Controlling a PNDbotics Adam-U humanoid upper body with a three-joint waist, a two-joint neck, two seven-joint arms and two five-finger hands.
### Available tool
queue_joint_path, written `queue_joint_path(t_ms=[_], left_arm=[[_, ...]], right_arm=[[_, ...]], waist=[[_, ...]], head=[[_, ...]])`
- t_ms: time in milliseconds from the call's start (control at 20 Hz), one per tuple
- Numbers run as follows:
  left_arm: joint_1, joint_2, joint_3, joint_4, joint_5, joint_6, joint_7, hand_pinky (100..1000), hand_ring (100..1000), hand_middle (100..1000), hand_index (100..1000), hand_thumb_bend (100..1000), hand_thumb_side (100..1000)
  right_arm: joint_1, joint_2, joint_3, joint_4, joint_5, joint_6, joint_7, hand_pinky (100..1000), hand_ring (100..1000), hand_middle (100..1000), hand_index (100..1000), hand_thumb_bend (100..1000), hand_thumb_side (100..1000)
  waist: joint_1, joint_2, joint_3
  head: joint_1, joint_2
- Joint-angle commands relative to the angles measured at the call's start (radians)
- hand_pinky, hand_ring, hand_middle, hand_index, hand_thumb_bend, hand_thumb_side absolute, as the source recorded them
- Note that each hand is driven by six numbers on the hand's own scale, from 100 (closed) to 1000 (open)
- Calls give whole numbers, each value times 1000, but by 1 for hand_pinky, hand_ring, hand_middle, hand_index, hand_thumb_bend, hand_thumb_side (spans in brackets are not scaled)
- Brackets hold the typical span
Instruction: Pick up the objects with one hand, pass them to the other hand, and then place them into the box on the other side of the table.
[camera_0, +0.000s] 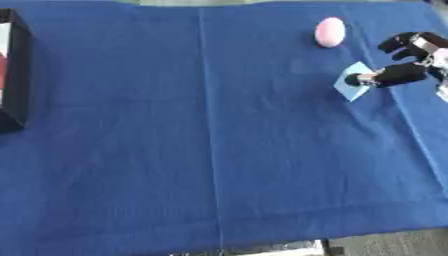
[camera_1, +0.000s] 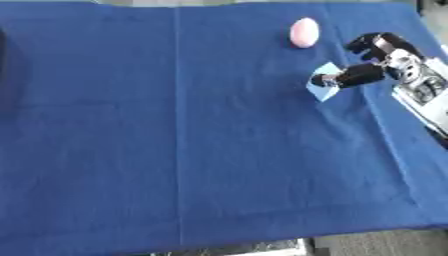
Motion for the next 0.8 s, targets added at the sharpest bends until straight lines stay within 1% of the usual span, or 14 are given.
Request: queue_joint_path(t_ms=[50, 150, 200, 300, 450, 800], left_arm=[[-19, 16, 3, -12, -8, 1, -2, 828, 752, 716, 729, 100, 711], [-20, 15, 3, -12, -9, 1, -3, 828, 752, 716, 729, 100, 712], [-20, 15, 3, -12, -9, 0, -3, 828, 752, 716, 729, 100, 713], [-21, 14, 3, -12, -10, 0, -3, 829, 752, 716, 729, 100, 715], [-22, 12, 3, -11, -11, 0, -5, 829, 752, 716, 729, 100, 719], [-21, 10, 5, -10, -12, 0, -5, 829, 752, 716, 729, 100, 723]], right_arm=[[-14, -19, -6, 14, -20, -9, -9, 755, 881, 829, 823, 675, 311], [-16, -15, -5, 26, -26, -10, -13, 755, 881, 828, 821, 661, 310], [-17, -14, -5, 32, -28, -11, -15, 755, 880, 827, 820, 682, 310], [-18, -13, -5, 42, -29, -11, -21, 755, 879, 826, 817, 695, 301], [-21, -9, -11, 68, -24, -11, -41, 756, 879, 825, 818, 695, 296], [-19, -5, -14, 97, 1, -20, -53, 763, 883, 830, 848, 704, 298]], waist=[[3, -11, 2], [4, -8, 5], [4, -7, 7], [4, -4, 9], [4, 2, 14], [6, 12, 20]], head=[[-7, -13], [-9, -13], [-9, -13], [-10, -15], [-14, -19], [-19, -25]])
